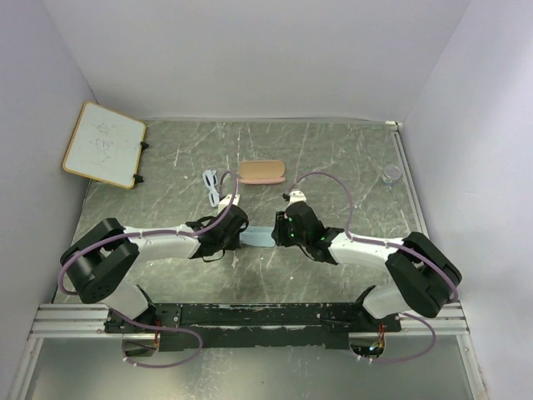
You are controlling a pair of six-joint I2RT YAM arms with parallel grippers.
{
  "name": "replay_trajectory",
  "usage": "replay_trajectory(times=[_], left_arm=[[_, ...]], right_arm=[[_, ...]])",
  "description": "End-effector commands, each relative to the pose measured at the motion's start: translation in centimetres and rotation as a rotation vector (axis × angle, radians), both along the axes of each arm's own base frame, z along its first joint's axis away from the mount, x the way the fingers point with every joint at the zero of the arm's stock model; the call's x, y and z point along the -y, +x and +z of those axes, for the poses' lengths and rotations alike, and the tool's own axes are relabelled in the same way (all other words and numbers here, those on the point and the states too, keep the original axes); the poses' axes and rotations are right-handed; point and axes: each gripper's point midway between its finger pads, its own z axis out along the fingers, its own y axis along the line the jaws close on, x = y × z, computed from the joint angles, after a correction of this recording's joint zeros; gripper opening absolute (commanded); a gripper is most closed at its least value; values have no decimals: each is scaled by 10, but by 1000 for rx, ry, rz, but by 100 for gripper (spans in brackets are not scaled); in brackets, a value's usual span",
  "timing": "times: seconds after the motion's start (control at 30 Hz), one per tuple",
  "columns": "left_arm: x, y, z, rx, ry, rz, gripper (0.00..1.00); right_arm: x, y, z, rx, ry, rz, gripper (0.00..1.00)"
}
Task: Organize the sunglasses
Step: Pick up the glasses cleaning cloth from the center of the board.
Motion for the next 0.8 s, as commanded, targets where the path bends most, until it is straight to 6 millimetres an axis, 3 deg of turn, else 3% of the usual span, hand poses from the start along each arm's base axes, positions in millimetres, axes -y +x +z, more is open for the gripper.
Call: replay_trajectory(times=[0.0,0.77], left_arm=[[10,-2,2,-6,-29,-34,7],[-1,-5,9,27,-17,-43,7]], right_arm=[[1,-7,-7,-64,5,-20,29],[-11,-15,-17,-156,-14,-24,27]])
